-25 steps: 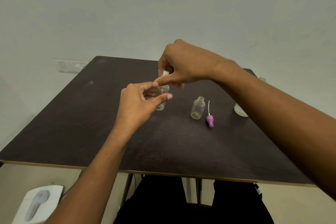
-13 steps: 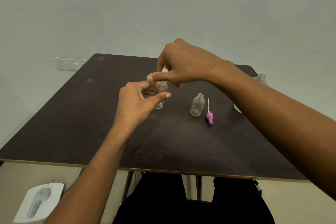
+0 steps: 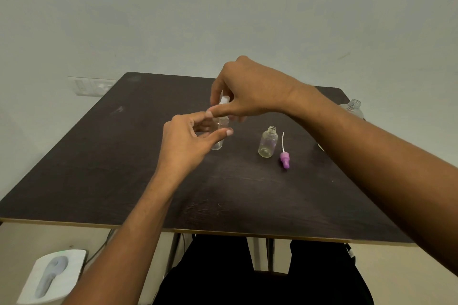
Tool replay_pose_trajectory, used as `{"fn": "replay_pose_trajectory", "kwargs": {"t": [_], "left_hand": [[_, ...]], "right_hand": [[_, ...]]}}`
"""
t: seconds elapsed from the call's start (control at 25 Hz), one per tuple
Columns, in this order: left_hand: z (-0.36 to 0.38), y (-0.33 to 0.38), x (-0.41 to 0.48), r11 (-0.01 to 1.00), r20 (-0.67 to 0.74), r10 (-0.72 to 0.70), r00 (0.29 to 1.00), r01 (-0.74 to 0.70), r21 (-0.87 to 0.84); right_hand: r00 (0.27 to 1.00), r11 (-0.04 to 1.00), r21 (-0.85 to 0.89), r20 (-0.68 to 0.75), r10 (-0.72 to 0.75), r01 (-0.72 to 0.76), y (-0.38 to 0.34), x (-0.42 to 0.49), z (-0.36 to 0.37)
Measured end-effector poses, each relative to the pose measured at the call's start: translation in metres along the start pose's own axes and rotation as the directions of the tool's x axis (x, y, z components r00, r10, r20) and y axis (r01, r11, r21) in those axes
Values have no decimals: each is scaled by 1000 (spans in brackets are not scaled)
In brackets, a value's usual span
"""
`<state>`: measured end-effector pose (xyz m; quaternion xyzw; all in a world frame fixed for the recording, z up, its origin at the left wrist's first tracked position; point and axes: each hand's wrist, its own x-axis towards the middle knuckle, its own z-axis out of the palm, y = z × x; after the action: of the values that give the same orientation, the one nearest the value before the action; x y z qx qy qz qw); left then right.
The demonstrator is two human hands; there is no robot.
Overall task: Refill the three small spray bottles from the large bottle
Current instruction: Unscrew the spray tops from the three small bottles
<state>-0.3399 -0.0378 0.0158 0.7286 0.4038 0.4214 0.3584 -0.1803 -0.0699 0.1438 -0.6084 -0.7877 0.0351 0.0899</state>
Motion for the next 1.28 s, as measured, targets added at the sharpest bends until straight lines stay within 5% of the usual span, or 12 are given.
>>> {"fn": "replay_pose_trajectory", "kwargs": {"t": [0.72, 1.28], "left_hand": [[3, -25, 0, 997, 16, -37, 999, 38, -69], [8, -39, 12, 1000, 20, -30, 999, 30, 9]], "right_hand": [[991, 1000, 26, -130, 20, -17, 22, -26, -50], [840, 905, 333, -381, 386, -265, 51, -67, 35]]}}
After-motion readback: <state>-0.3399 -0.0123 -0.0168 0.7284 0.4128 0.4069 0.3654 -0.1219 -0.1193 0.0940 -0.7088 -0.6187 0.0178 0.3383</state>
